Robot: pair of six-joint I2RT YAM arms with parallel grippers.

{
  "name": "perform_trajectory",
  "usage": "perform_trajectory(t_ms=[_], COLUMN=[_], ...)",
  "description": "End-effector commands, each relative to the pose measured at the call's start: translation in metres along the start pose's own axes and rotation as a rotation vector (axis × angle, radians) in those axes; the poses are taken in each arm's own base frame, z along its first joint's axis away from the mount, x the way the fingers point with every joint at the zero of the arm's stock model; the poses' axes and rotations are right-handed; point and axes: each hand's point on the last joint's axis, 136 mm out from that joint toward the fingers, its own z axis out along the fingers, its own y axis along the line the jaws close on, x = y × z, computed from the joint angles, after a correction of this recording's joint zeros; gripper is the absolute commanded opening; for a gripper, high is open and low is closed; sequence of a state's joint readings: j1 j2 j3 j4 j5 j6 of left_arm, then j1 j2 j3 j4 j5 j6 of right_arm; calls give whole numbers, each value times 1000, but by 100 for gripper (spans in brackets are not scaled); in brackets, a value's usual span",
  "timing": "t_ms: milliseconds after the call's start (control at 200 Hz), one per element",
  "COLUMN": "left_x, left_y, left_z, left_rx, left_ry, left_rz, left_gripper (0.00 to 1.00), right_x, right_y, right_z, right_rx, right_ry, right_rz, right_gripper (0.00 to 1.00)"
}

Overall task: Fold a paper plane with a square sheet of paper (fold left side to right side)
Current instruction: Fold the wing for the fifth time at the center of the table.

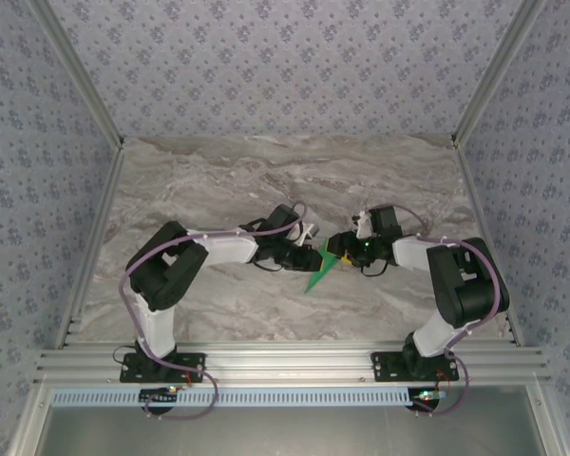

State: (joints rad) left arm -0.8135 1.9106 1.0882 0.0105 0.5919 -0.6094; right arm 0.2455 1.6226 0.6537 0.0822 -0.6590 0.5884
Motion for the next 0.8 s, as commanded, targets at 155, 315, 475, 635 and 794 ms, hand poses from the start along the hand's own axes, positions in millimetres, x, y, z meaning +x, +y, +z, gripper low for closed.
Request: perform_trajectory(t_ms=[155,315,475,635,794], left_x=[-16,-26,-30,-32,-37], left_y=[-10,-9,-10,-5,-8], left_z=[-23,-28,-23,-17,-13], left_rx=[-12,17,41,42,58], left_ry=[-56,-73,-59,-48,-47], left_rz=[31,23,29,18,26], left_gripper=[39,39,39,37,26], right_x=[7,8,9,9,10], right_y=[-15,-16,-17,-17,-17], right_z=[10,10,10,10,10], right_rx=[50,59,62,62,67], right_ry=[34,40,42,48,53], right_rz=[-27,-30,-29,-31,-33], right_gripper=[54,54,54,54,54])
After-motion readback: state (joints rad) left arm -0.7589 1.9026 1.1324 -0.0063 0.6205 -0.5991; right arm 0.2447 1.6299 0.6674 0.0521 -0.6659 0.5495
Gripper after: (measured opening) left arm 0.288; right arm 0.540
